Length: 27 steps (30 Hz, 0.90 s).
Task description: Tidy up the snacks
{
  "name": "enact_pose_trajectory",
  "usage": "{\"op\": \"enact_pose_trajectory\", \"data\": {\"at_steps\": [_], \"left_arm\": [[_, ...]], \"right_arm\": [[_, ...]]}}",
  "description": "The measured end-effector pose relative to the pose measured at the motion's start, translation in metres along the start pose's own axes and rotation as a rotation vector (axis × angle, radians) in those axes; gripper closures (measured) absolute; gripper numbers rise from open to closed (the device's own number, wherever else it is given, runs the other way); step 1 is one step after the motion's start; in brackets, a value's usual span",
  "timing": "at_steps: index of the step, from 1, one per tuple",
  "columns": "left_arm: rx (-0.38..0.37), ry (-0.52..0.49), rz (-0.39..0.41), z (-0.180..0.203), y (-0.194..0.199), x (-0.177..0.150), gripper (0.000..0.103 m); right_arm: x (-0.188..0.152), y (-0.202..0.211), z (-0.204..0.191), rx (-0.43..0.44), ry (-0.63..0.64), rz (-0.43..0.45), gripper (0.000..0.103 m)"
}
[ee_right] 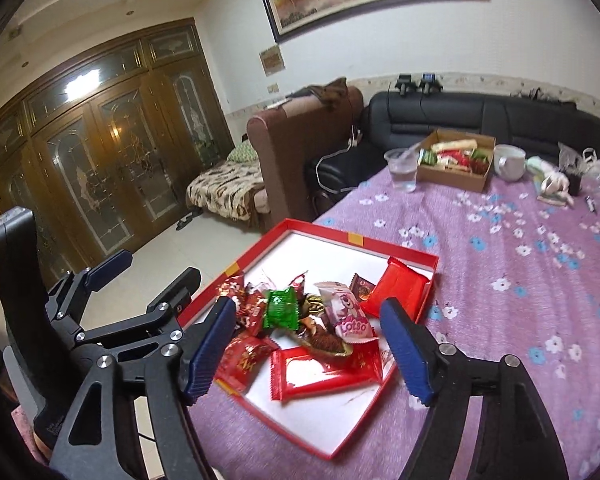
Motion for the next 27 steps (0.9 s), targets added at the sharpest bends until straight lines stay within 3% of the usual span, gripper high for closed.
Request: {"op": "enact_pose_trajectory", "data": {"at_steps": [7, 9, 11, 14, 27], "left_arm": [[-0.040, 0.050, 0.041, -0.008, 0.045, -0.005, 0.016], [-0.044, 0.054, 0.064, -0.009, 0.058, -0.005, 0.013], [-0.049, 0.054, 0.091, -0.009, 0.070, -0.005, 0.001], [-0.027, 0.060, 0.127, -0.012, 0.085, -0.005, 0.000], [-0.047, 0.076, 0.101, -0.022, 0.085, -0.026, 0.000]], "right_arm": [[-0.016, 0.044, -0.007, -0.008, -0.018, 0.068, 0.022], [-0.019, 0.052, -0.008, -0.002, -0.019, 0.074, 0.022], [-0.021, 0.059, -0.011, -0.006, -0.007, 0.082, 0.022], [-0.026, 0.068, -0.016, 0.000, 0.015, 0.093, 0.022], [-0.029, 0.070, -0.030, 0.025, 0.053, 0.101, 0.021]]}}
Point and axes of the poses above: each gripper's, at about its wrist camera, not at the fingertips, and y roughly against the way its jaws point, z to its right, x to its top, the point moved 4 cm from there along -y, roughly the way its jaws point, and after that the axes turned 12 degrees about -y, right-handed, at the moved point
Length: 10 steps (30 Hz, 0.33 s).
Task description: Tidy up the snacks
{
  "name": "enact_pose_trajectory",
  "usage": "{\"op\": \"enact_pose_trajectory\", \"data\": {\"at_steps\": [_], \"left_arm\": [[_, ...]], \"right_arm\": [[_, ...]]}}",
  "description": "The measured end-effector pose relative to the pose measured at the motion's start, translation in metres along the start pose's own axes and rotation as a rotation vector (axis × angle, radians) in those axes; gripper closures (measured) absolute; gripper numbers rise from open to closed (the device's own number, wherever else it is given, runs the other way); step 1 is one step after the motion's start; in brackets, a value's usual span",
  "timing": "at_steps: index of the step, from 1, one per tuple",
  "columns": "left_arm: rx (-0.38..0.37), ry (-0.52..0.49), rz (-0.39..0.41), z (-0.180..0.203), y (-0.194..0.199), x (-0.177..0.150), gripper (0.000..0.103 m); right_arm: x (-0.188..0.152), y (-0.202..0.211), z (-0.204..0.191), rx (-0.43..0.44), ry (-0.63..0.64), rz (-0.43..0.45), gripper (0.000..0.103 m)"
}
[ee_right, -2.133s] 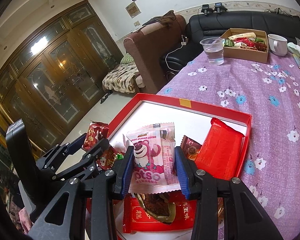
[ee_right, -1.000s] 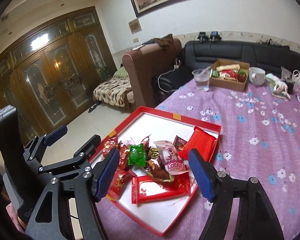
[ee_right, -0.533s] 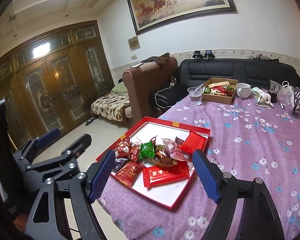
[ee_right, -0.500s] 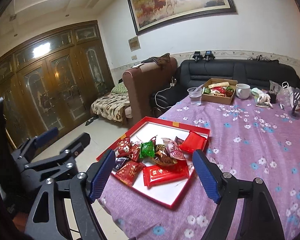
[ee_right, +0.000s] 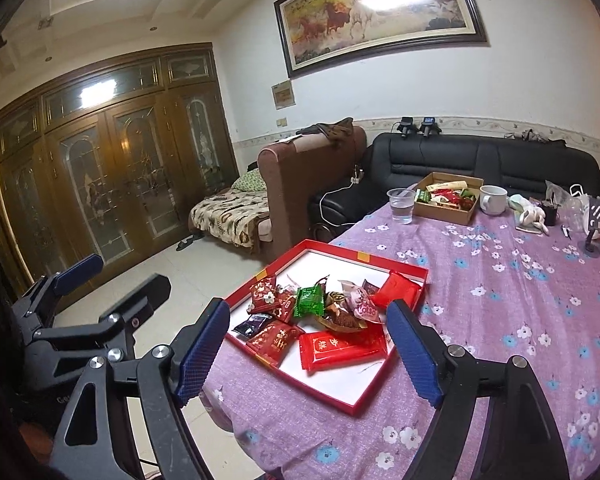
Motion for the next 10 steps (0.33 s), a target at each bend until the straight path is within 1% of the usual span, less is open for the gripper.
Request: {"op": "enact_pose_trajectory", "data": {"at_steps": [5, 10], "left_arm": [[-0.009, 0.020, -0.013, -0.004, -0.006, -0.003, 0.000], [-0.003, 0.031, 0.014, 0.000, -0.011, 0.000, 0.000]], "right_arm": [[-0.001, -0.011, -0.001, 0.003, 0.006, -0.019, 0.021], [0.001, -0.019, 0.006, 0.008, -0.016, -0.030, 0.021]]}}
Point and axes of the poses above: each gripper's, at about its wrist camera, not at the fingertips, and y roughly against the way its jaws point, z to its right, x to its top, the point moved 4 cm from there along -y, roughly the way its jaws point, and after that the axes turned 12 degrees about -y, right-handed, at the moved point
